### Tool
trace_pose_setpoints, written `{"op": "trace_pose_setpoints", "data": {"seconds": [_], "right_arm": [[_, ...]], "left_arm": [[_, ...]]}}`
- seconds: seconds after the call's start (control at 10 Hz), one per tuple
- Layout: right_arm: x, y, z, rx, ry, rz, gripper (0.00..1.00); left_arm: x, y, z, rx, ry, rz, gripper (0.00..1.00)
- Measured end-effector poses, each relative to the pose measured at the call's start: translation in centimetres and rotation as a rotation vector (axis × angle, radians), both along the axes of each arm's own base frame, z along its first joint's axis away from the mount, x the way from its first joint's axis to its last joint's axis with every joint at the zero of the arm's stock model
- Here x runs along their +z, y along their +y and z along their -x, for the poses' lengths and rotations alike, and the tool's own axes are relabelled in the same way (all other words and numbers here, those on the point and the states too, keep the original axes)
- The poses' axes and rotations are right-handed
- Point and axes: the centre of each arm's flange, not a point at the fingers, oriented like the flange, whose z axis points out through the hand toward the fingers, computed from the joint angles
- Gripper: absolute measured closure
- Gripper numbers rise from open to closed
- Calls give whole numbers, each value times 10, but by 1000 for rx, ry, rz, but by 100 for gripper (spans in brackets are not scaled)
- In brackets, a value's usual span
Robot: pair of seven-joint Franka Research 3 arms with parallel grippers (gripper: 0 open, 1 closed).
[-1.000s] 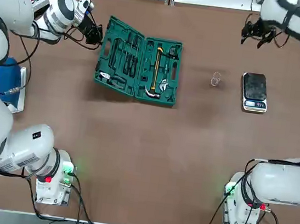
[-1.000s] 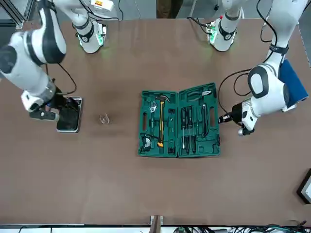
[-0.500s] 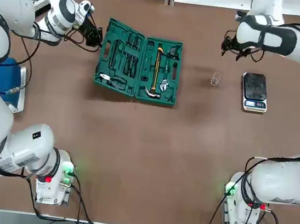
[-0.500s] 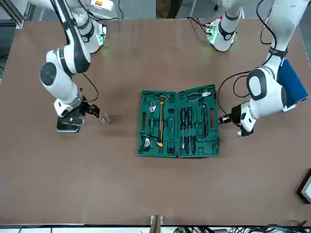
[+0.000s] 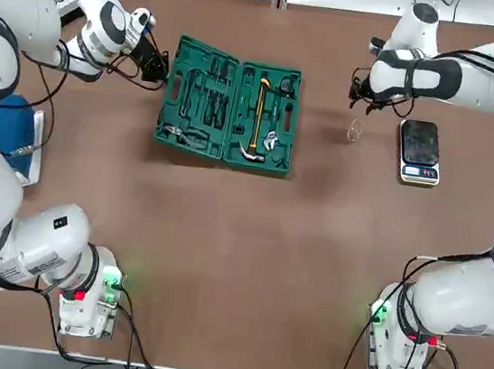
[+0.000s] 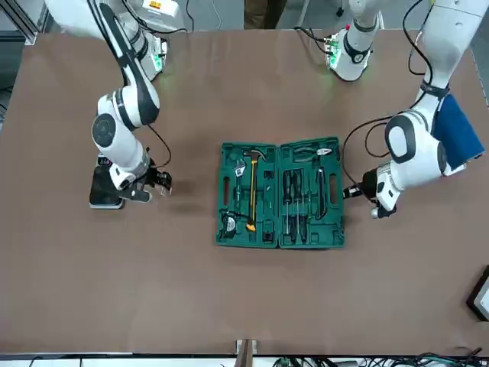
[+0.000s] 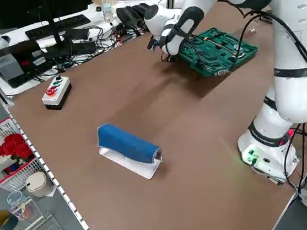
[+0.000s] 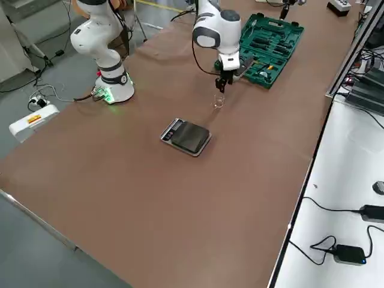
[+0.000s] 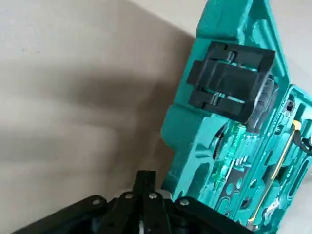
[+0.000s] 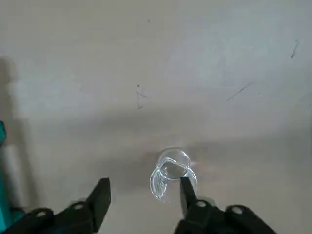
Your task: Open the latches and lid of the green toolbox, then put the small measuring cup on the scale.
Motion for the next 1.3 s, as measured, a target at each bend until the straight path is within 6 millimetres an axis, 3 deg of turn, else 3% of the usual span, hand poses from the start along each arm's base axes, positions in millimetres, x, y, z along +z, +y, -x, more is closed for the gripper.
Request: {"op": "trace_pose_setpoints", "data": {"seconds": [0.5, 1.0, 1.1, 1.3], "right_arm": [[-33, -1, 9, -11, 12, -6, 41], [-48, 2, 11, -18, 16, -13, 48], [-48, 2, 11, -19, 15, -13, 64], [-48, 2, 11, -20, 15, -13, 71]], "left_arm": [[-18, 2, -1, 6, -6, -15, 99], [-27, 10, -2, -15, -15, -43, 99], [-26, 12, -3, -13, -18, -42, 99], [-24, 9, -4, -16, -23, -40, 99]]}}
